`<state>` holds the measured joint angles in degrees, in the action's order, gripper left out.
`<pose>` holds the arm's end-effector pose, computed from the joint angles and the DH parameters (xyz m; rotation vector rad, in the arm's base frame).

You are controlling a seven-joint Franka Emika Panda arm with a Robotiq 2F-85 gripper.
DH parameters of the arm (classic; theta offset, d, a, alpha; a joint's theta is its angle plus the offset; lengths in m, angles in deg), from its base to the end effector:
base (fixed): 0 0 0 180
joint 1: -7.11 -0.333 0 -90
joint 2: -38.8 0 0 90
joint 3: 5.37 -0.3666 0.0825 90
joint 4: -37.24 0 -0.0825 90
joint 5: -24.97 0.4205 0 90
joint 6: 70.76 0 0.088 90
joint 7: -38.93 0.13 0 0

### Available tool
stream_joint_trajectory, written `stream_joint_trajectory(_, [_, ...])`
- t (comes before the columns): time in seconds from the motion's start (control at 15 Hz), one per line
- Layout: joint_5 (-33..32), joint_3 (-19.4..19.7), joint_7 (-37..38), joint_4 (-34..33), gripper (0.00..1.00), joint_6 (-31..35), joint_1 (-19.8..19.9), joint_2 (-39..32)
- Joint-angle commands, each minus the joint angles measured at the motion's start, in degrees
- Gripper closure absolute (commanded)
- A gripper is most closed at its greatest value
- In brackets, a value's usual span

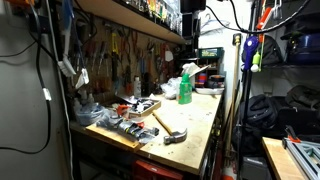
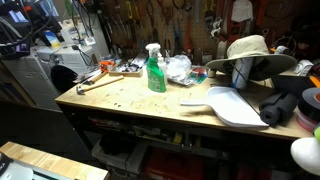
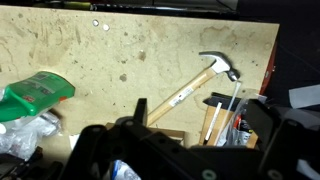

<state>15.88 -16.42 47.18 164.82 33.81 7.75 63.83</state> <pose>0.4362 0.0743 0.5611 2.9105 0.0860 0.0911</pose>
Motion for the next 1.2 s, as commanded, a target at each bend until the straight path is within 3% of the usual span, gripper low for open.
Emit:
stream_joint_trajectory(0.0, [-0.1, 3.0, 2.6, -2.1, 0.0, 1.9, 0.3, -1.9])
stream_joint_trajectory(0.47, [2.4, 14.7, 5.2, -10.2, 0.0, 4.4, 7.4, -6.7])
stream_joint_trajectory(0.87, [8.2, 24.7, 5.6, -17.7, 0.0, 4.8, 13.5, -11.3])
stream_joint_trajectory(1.13, [10.7, 29.6, 7.4, -20.9, 0.0, 9.7, 17.6, -14.6])
